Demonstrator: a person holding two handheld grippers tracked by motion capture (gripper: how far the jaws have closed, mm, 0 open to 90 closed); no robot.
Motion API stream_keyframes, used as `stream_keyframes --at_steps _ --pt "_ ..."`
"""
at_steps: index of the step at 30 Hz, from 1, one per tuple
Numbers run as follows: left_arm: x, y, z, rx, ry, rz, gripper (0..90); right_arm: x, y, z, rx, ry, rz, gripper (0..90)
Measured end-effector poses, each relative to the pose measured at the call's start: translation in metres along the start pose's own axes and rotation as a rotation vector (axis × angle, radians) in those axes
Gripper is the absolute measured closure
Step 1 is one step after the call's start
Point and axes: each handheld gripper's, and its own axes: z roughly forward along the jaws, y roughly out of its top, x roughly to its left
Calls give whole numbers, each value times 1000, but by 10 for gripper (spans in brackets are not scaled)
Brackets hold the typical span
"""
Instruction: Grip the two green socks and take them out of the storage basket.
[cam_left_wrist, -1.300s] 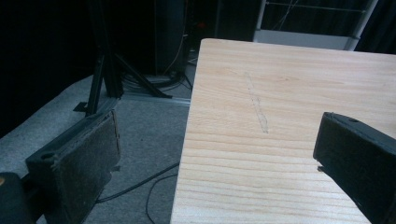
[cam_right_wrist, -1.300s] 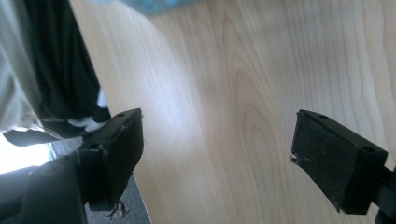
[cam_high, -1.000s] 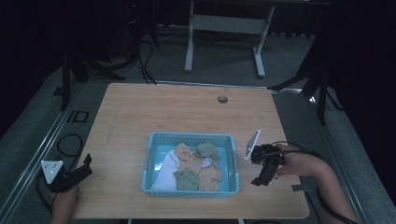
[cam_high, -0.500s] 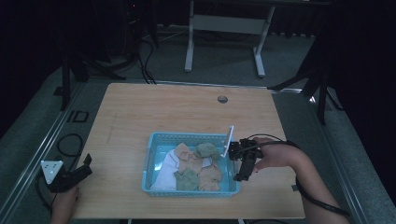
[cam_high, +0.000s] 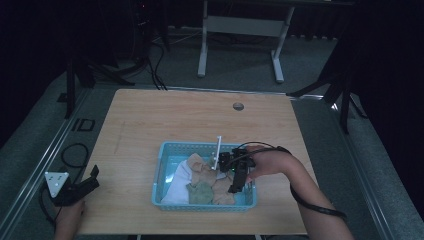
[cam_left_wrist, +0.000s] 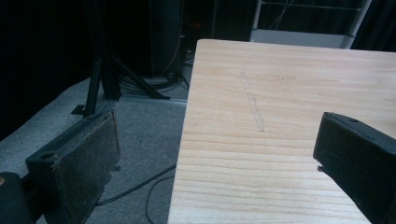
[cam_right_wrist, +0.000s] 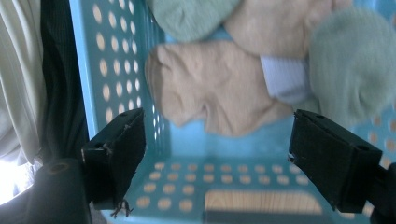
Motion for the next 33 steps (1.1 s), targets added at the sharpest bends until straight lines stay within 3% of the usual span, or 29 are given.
stream_keyframes --at_steps 6,17,27,33 --pt "1 0 0 0 -3 -4 7 2 25 10 22 14 -45 189" --pt "1 0 0 -4 -9 -10 7 8 60 27 -3 25 -127 222" --pt "1 0 0 -4 -10 -10 7 9 71 54 19 -4 -140 222" --pt "1 0 0 -3 -10 -10 7 9 74 68 45 7 -129 251"
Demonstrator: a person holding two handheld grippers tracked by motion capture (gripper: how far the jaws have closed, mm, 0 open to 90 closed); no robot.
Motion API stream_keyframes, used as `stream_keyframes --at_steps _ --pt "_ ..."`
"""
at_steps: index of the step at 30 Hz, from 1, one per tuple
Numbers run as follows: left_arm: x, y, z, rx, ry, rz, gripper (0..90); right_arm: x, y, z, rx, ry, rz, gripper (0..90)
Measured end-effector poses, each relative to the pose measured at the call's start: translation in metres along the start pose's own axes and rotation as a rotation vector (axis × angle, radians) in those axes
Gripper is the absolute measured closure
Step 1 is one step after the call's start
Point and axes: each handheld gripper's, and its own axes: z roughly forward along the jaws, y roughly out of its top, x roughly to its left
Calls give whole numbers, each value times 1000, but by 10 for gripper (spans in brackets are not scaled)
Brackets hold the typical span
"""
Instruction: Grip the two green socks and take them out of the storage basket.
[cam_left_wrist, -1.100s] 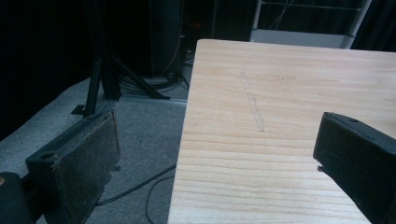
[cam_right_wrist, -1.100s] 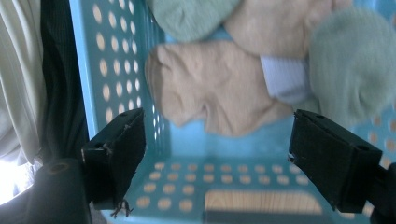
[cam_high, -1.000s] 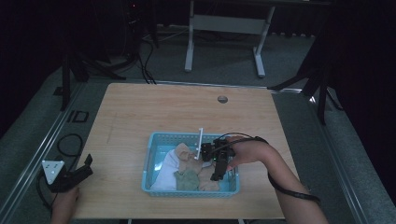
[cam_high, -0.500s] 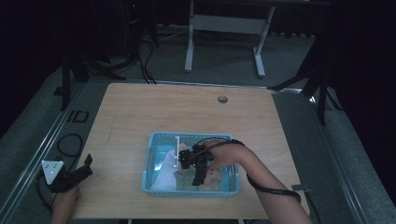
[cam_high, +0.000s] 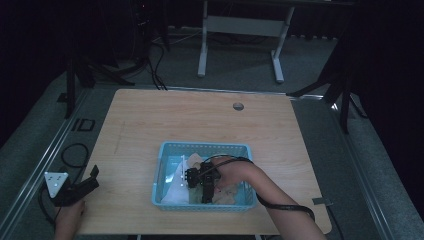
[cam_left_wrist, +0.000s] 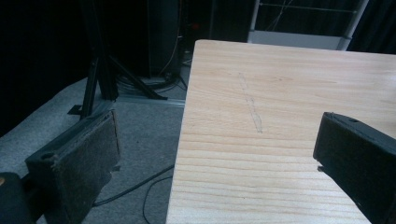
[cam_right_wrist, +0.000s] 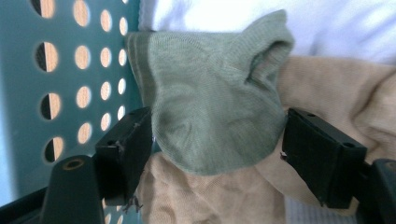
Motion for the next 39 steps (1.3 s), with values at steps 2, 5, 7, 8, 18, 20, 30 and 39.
stream_keyframes --at_steps 2,5,7,8,18,20,30,39 --pt "0 0 0 0 0 0 7 1 1 4 18 -2 -1 295" --pt "0 0 0 1 0 0 7 2 2 9 37 -24 -4 373" --pt "0 0 0 2 1 2 7 4 4 13 48 -25 -13 424" --pt "0 0 0 2 1 2 7 4 4 13 53 -23 -7 464" --pt "0 0 0 3 0 -1 7 4 8 -2 56 -51 -11 734" --pt "0 0 0 3 0 -1 7 4 7 -4 55 -53 -20 749" --pt "0 0 0 2 2 0 7 4 0 -51 -2 -95 -5 794" --pt "0 0 0 3 3 2 7 4 -15 -84 -35 -130 30 795"
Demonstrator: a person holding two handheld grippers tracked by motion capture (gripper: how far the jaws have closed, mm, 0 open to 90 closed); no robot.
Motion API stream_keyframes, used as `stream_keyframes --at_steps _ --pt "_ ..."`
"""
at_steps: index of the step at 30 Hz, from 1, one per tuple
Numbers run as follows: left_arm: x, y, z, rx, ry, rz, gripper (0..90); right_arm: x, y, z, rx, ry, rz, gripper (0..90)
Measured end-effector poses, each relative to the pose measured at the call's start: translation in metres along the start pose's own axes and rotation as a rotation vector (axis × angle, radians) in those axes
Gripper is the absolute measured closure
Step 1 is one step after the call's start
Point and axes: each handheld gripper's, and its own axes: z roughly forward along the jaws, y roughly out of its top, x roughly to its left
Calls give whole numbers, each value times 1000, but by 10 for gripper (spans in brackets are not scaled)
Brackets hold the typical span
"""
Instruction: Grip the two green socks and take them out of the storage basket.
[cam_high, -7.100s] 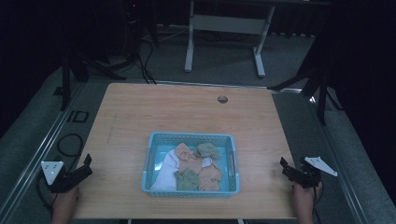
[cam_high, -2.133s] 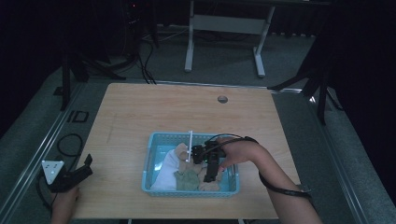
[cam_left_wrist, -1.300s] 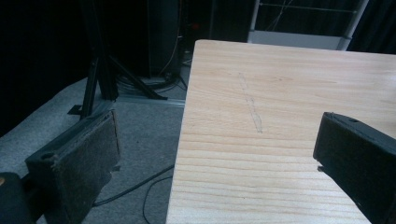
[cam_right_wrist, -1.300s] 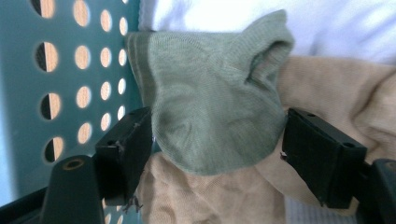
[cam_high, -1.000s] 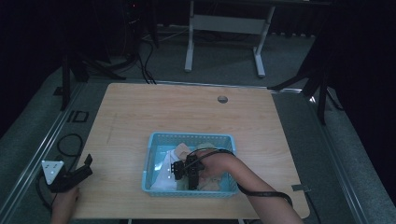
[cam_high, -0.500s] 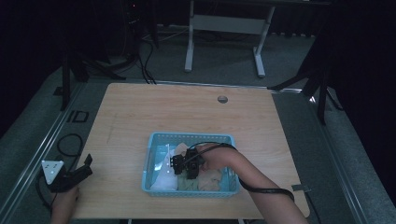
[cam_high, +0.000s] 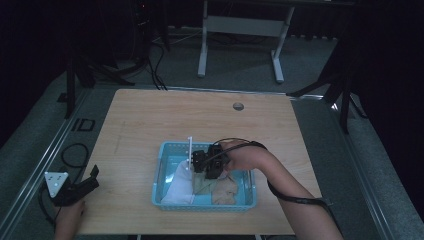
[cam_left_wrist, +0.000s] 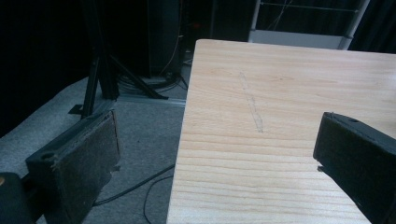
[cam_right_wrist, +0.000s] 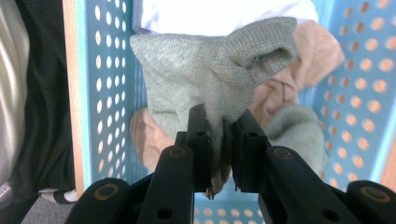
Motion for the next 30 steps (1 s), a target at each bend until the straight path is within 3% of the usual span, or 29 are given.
stream_keyframes --at_steps 12,24,30 --pt "0 0 0 2 4 0 7 -4 -33 -30 -21 -45 66 793" --pt "0 0 0 2 5 0 7 -2 -88 -53 -38 -78 156 794" --pt "0 0 0 3 7 -1 7 4 -132 -63 -43 -95 240 794"
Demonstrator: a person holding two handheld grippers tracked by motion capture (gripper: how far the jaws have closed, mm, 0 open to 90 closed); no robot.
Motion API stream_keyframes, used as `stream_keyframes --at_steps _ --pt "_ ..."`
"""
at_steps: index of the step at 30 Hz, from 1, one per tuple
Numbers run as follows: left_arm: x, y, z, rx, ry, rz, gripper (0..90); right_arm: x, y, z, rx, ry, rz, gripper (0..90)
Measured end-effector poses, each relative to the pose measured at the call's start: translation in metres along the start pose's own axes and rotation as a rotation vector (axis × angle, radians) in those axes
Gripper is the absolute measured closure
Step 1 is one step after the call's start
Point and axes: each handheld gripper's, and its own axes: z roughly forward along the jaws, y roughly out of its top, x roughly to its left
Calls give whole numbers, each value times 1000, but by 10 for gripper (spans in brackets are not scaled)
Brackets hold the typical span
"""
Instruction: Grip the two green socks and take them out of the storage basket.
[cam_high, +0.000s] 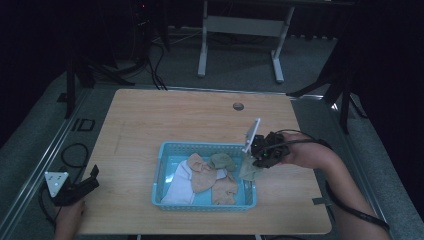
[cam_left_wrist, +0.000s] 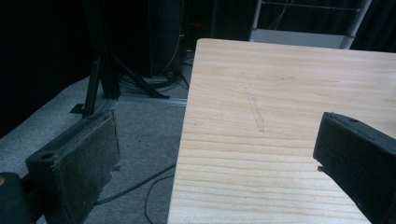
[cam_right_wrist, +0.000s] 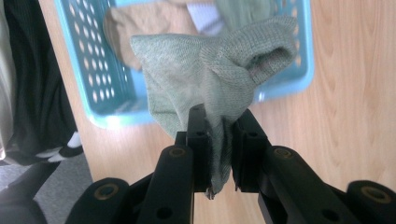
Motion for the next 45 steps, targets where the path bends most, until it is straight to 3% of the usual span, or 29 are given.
stream_keyframes --at_steps 15,19,26,33,34,38,40,45 --pt "0 0 0 4 6 0 7 1 -82 9 33 10 150 793" --pt "0 0 0 5 10 -5 7 2 -96 11 43 7 185 792" --pt "0 0 0 7 10 -4 7 6 -110 27 54 36 200 792" --pt "0 0 0 8 10 -3 7 13 -124 58 55 81 191 792" --pt "0 0 0 8 11 -3 7 14 -127 70 61 95 178 791" --pt "0 0 0 8 11 -3 7 13 -129 86 81 111 174 790" --pt "0 0 0 7 9 -4 7 10 -130 103 109 121 175 790" --pt "0 0 0 6 9 -5 7 5 -132 120 146 119 195 789"
